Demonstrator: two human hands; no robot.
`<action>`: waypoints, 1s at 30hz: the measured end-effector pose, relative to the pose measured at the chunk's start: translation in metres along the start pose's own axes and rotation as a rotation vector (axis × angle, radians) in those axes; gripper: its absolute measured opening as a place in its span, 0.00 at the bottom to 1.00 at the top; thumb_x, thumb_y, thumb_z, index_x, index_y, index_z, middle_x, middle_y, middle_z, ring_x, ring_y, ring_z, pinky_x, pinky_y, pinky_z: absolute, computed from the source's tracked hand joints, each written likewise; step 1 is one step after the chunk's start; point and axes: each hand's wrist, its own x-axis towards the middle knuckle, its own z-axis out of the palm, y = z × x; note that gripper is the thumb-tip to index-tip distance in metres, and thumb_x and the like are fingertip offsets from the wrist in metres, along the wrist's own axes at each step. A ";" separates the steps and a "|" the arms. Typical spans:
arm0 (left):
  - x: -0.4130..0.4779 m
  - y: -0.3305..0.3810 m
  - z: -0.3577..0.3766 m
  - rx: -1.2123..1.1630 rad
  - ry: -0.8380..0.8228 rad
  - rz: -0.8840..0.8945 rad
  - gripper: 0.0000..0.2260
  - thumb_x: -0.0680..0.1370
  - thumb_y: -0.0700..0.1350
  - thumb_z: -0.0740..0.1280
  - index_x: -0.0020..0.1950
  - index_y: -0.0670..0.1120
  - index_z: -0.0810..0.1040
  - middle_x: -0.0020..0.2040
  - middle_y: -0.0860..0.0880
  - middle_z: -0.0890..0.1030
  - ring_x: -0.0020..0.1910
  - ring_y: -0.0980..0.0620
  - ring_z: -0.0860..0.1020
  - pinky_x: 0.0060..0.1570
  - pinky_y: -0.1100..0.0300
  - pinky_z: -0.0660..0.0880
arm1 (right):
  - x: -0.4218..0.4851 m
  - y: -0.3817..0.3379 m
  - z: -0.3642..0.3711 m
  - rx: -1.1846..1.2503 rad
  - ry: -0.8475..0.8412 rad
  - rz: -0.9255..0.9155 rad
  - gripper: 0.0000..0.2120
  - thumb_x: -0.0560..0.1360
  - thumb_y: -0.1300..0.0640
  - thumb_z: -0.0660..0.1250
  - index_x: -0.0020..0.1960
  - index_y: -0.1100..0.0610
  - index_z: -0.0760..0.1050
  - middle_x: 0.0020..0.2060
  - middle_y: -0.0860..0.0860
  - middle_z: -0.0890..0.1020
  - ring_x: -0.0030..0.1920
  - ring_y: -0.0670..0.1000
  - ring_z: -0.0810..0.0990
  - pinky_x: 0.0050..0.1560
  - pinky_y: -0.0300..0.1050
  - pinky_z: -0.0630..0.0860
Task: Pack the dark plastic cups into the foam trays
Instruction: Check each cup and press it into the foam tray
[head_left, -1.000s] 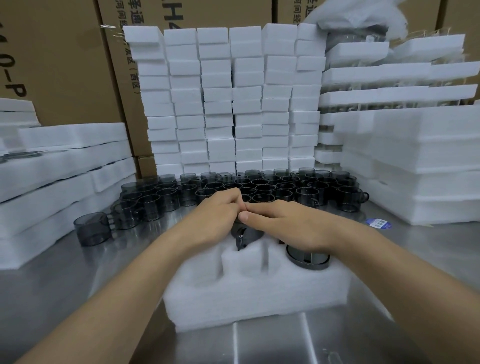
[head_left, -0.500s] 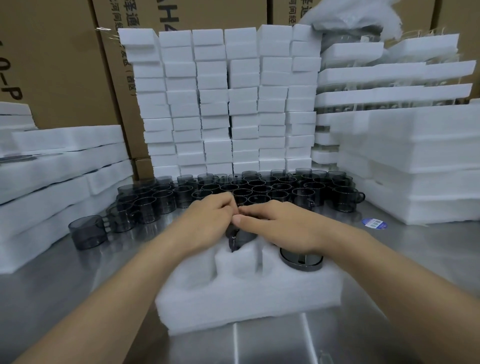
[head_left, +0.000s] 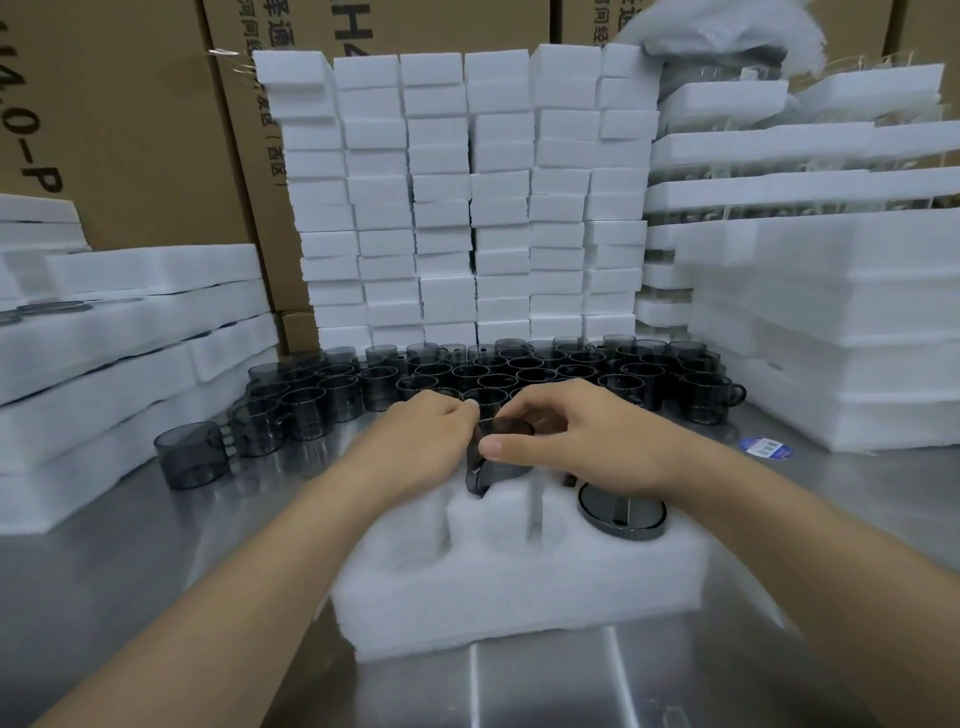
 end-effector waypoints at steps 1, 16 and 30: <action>0.000 0.000 0.000 0.002 -0.006 0.001 0.19 0.86 0.52 0.57 0.41 0.43 0.76 0.44 0.45 0.84 0.48 0.42 0.79 0.49 0.49 0.75 | -0.001 -0.001 -0.002 -0.004 -0.032 -0.003 0.17 0.75 0.38 0.77 0.56 0.48 0.84 0.50 0.50 0.87 0.47 0.48 0.83 0.48 0.45 0.77; 0.003 -0.006 0.004 0.101 -0.037 0.022 0.17 0.85 0.55 0.60 0.44 0.47 0.80 0.42 0.48 0.84 0.41 0.47 0.78 0.42 0.53 0.72 | -0.001 0.002 -0.002 -0.033 -0.004 -0.018 0.14 0.73 0.41 0.79 0.52 0.48 0.84 0.50 0.45 0.88 0.55 0.46 0.85 0.60 0.52 0.81; 0.006 -0.009 0.005 0.139 -0.071 0.059 0.18 0.84 0.63 0.61 0.44 0.53 0.82 0.42 0.54 0.85 0.46 0.51 0.82 0.50 0.52 0.80 | -0.002 0.004 -0.006 -0.101 0.067 -0.043 0.17 0.76 0.31 0.71 0.50 0.43 0.85 0.46 0.41 0.87 0.47 0.40 0.84 0.52 0.44 0.79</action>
